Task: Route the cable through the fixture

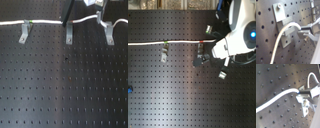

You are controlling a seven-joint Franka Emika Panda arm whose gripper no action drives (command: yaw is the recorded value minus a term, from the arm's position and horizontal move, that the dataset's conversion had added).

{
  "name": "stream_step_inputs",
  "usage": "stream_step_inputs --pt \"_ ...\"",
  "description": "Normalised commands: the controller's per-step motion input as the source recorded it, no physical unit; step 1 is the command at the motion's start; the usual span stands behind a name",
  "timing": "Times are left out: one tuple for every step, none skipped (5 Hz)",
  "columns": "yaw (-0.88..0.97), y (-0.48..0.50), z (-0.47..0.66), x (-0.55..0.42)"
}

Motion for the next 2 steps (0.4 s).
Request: stream_step_inputs --pt "-0.01 0.373 0.41 -0.038" --pt "0.00 0.033 0.00 -0.015"
